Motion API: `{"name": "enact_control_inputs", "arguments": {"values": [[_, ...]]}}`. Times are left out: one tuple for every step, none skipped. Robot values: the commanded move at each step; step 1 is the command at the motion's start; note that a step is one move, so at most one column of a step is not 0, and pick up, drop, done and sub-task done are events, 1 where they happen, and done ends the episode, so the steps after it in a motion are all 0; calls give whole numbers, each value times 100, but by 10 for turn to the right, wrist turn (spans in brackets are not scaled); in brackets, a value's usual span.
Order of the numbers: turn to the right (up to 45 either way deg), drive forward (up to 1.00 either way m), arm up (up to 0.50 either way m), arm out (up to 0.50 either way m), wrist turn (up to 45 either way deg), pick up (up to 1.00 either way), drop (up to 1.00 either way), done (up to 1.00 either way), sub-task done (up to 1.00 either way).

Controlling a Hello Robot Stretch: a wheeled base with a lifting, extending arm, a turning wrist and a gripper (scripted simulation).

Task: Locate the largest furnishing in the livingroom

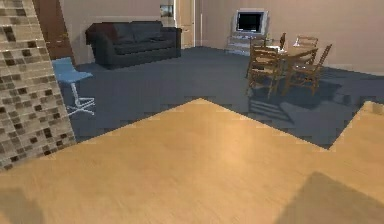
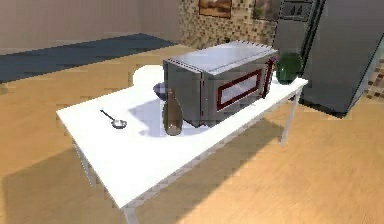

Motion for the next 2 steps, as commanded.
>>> {"name": "enact_control_inputs", "arguments": {"values": [[0, 45, 0, 0, 0, 0, 0, 0, 0], [270, 0, 0, 0, 0, 0, 0, 0, 0]]}}
